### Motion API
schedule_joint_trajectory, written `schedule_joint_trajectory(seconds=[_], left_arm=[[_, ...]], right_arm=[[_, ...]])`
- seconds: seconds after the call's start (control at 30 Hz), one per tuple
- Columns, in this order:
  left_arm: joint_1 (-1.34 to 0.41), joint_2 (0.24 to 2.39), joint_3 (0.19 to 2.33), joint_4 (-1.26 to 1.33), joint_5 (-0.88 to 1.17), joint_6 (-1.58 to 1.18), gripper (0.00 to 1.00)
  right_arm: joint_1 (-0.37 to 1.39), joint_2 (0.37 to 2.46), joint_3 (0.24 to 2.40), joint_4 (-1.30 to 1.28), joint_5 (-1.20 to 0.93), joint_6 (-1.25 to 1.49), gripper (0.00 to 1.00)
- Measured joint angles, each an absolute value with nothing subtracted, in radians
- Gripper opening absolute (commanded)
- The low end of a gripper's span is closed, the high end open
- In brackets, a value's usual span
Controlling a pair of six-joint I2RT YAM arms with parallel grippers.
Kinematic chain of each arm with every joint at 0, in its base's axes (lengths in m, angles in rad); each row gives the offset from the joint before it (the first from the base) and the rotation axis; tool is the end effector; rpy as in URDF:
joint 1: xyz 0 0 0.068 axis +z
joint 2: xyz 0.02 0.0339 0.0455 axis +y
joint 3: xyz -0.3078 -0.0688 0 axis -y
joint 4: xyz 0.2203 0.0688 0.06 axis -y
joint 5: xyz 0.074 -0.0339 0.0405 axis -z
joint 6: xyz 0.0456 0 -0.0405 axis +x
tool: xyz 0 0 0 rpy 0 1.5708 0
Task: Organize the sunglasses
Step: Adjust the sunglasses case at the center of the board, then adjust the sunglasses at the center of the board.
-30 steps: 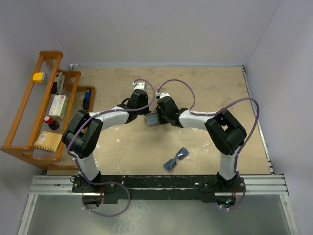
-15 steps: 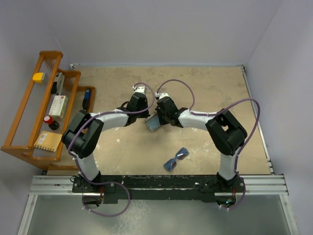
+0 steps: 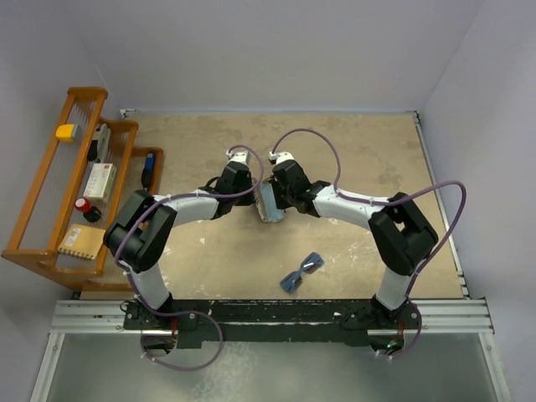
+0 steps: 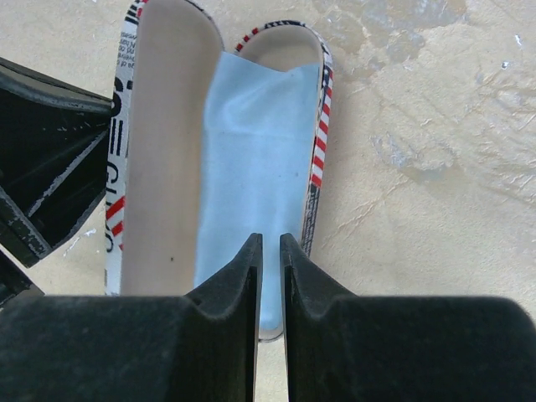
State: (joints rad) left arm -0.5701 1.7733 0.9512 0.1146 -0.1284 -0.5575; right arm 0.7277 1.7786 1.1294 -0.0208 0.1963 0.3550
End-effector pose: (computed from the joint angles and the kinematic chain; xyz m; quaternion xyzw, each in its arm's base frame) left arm 0.3116 -0.1928 0.2170 -0.0211 0.9066 -0.1739 0.3840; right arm 0.2959 0.2517 0.2556 -0.1241 0.8883 0.1476 0.4167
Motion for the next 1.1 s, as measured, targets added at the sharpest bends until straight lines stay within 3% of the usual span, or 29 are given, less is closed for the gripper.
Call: schedule_joint_trajectory(seconds=[0.6, 1.1], left_arm=[[-0.591, 1.773, 0.951, 0.118, -0.126, -0.558, 0.0], [-0.591, 1.773, 0.952, 0.112, -0.134, -0.557, 0.0]], right_arm=[[0.728, 1.744, 1.097, -0.048, 0.217, 0.358, 0.16], [0.732, 1.241, 0.743, -0.126, 0.146, 0.456, 0.22]])
